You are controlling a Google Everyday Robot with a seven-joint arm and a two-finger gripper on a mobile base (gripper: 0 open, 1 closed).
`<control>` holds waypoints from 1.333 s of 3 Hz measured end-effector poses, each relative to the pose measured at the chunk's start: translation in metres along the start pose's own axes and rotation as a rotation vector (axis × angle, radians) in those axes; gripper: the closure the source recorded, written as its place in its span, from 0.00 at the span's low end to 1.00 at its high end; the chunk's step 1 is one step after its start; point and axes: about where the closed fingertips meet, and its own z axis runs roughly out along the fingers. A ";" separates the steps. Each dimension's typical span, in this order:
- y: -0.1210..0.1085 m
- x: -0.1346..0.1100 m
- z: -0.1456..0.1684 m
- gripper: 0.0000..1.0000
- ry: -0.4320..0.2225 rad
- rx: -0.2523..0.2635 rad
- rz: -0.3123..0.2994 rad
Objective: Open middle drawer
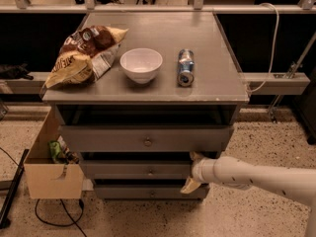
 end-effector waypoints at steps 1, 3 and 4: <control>0.001 0.000 0.001 0.00 0.002 -0.001 -0.001; -0.018 0.002 0.033 0.00 0.098 0.074 -0.111; -0.019 0.025 0.053 0.00 0.150 0.098 -0.119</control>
Offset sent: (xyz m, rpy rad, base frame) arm 0.0438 0.0184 0.0022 -0.2126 -0.1735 0.0100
